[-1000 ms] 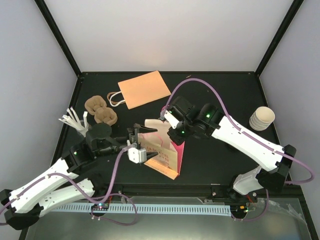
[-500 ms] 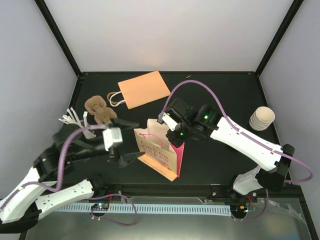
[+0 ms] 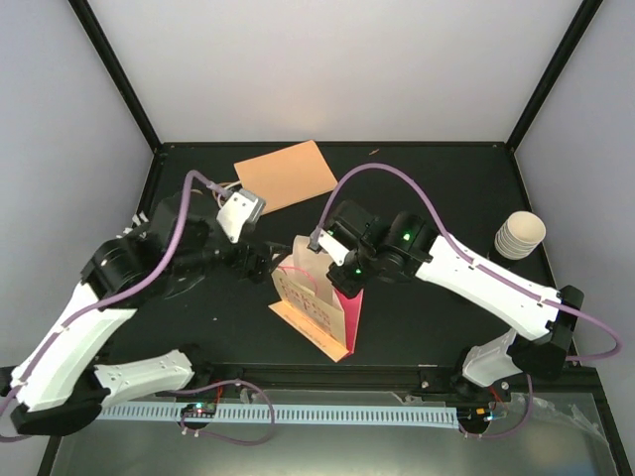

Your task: Pack the takeout coffee

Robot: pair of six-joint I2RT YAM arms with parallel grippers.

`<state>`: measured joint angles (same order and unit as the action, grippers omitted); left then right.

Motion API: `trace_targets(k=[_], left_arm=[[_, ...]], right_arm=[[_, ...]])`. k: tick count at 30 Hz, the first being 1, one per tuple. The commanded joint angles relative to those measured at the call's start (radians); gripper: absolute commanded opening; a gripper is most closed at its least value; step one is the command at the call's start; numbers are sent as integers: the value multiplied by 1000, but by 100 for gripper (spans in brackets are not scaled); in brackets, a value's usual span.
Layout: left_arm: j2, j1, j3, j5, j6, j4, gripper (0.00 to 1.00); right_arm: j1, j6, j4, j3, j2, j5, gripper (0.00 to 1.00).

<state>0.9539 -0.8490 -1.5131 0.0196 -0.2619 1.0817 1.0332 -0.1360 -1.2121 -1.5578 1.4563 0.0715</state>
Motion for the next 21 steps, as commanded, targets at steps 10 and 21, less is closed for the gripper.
trace_targets(k=[10,21], left_arm=[[145,280,54,350,212,91,99],[257,280,116,448,283,70,99]], right_arm=[[62,-26,16,-31,-5,13,1],[64,-24,19,-39,0,8,1]])
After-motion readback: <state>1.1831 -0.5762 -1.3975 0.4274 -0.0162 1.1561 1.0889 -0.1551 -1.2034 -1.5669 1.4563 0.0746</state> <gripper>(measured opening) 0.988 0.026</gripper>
